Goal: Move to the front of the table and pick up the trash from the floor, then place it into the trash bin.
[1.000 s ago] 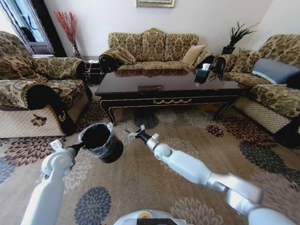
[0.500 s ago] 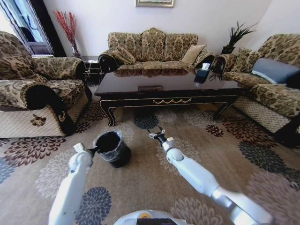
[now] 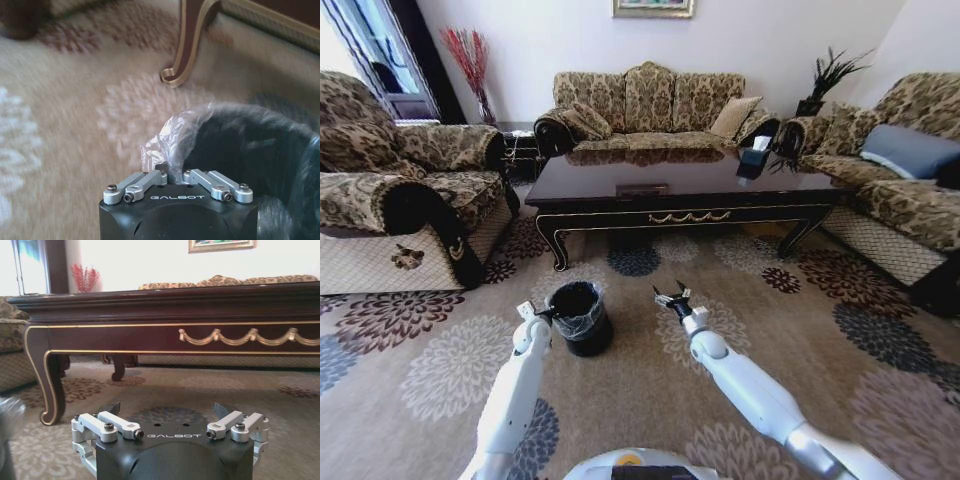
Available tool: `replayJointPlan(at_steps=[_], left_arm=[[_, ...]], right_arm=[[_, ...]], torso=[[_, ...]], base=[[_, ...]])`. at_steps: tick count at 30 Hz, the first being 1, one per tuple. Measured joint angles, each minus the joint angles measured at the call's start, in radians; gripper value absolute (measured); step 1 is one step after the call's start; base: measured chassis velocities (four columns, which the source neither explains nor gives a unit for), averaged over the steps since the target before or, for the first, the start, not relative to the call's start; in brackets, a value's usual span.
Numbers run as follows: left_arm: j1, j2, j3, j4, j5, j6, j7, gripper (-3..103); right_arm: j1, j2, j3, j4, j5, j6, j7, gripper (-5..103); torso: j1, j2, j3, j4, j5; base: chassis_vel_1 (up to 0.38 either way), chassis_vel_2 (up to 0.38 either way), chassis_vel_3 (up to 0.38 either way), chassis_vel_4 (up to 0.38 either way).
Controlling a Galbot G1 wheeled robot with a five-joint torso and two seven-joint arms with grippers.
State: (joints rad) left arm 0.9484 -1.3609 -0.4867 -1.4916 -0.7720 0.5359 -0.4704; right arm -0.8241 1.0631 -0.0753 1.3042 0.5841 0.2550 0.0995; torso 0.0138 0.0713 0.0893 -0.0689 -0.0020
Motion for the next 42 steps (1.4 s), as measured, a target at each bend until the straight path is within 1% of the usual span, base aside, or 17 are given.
replayJointPlan(at_steps=[2,3,5,7,9,12,14,15,17,21,23,26,28,30,33,38,42], left_arm=[[0.023,0.013,-0.001,-0.032,0.004,-0.006,-0.002,16],[0.051,0.028,-0.008,-0.077,0.008,-0.014,-0.002,21],[0.086,0.047,-0.021,-0.126,0.015,-0.030,-0.001,32],[0.105,0.058,-0.030,-0.157,0.017,-0.046,0.000,32],[0.161,0.089,-0.064,-0.254,0.015,-0.156,0.018,43],[0.195,0.106,-0.086,-0.312,0.014,-0.213,0.035,48],[0.218,0.130,-0.096,-0.376,0.011,-0.258,0.053,59],[0.234,0.141,-0.103,-0.406,0.009,-0.265,0.058,64],[0.253,0.149,-0.116,-0.431,0.010,-0.269,0.060,70],[0.381,0.167,-0.216,-0.524,0.061,-0.273,0.062,91],[0.412,0.168,-0.238,-0.538,0.072,-0.275,0.067,91],[0.551,0.169,-0.317,-0.616,0.143,-0.300,0.150,100],[0.573,0.168,-0.329,-0.629,0.162,-0.308,0.168,100],[0.648,0.160,-0.369,-0.685,0.229,-0.343,0.232,100],[0.677,0.152,-0.382,-0.708,0.241,-0.358,0.254,100],[0.716,0.123,-0.402,-0.755,0.256,-0.393,0.302,100],[0.737,0.091,-0.431,-0.802,0.279,-0.432,0.334,100]], right_arm=[[-0.015,-0.002,0.015,0.003,-0.002,0.003,-0.004,100],[-0.028,-0.002,0.028,0.009,-0.003,0.005,-0.007,100],[-0.041,0.001,0.040,0.017,-0.003,0.006,-0.008,100],[-0.047,0.004,0.046,0.020,-0.003,0.007,-0.008,100],[-0.064,0.021,0.070,0.036,-0.004,0.008,-0.008,100],[-0.081,0.033,0.100,0.051,-0.004,0.009,-0.005,100],[-0.143,0.040,0.195,0.093,-0.011,0.012,0.010,100],[-0.174,0.042,0.245,0.109,-0.018,0.015,0.013,100],[-0.192,0.043,0.277,0.118,-0.023,0.017,0.014,100],[-0.268,0.037,0.416,0.142,-0.037,0.036,-0.008,100],[-0.284,0.030,0.439,0.145,-0.037,0.041,-0.013,100],[-0.367,-0.004,0.538,0.169,-0.055,0.062,-0.033,100],[-0.386,-0.008,0.556,0.177,-0.063,0.069,-0.036,100],[-0.477,-0.004,0.643,0.241,-0.095,0.091,-0.022,100],[-0.535,0.012,0.694,0.299,-0.099,0.085,0.000,100],[-0.668,0.056,0.821,0.448,-0.154,0.013,0.047,100],[-0.803,0.065,0.888,0.657,-0.148,-0.105,0.114,100]], torso=[[0.000,0.000,0.000,-0.0009,0.0000],[0.000,0.000,0.000,-0.0006,0.0017],[0.000,0.000,0.000,0.0004,0.0010],[0.000,0.000,0.000,0.0009,0.0010],[0.000,0.000,0.000,0.0015,0.0023],[0.000,0.000,0.000,0.0017,0.0019],[0.000,0.000,-0.001,0.0016,0.0024],[0.000,0.000,-0.001,-0.0002,0.0017],[0.000,0.000,-0.001,-0.0004,0.0014],[0.000,0.000,-0.001,0.0013,0.0022],[0.000,0.000,-0.001,0.0016,0.0020],[0.000,0.000,-0.001,0.0014,0.0019],[0.000,0.000,-0.001,0.0009,0.0019],[0.000,0.000,-0.001,0.0007,0.0023],[0.000,0.000,-0.001,0.0009,0.0023],[0.000,0.000,-0.001,0.0007,0.0021],[0.000,0.000,-0.001,0.0005,0.0019]], base=[[0.000,0.000,0.000,0.000],[0.000,0.000,0.000,0.000],[0.000,0.000,0.000,0.000],[0.000,0.000,0.000,0.000],[0.000,0.000,0.000,0.000],[0.000,0.000,0.000,0.000],[0.000,0.000,0.000,0.000],[0.000,0.000,0.000,0.000],[0.000,0.000,0.000,0.000],[0.000,0.000,0.000,0.000],[0.000,0.000,0.000,0.000],[0.000,0.000,0.000,0.000],[0.000,0.000,0.000,0.000],[0.000,0.000,0.000,0.000],[0.000,0.000,0.000,0.000],[0.000,0.000,0.000,0.000],[0.000,0.000,0.000,0.000]])
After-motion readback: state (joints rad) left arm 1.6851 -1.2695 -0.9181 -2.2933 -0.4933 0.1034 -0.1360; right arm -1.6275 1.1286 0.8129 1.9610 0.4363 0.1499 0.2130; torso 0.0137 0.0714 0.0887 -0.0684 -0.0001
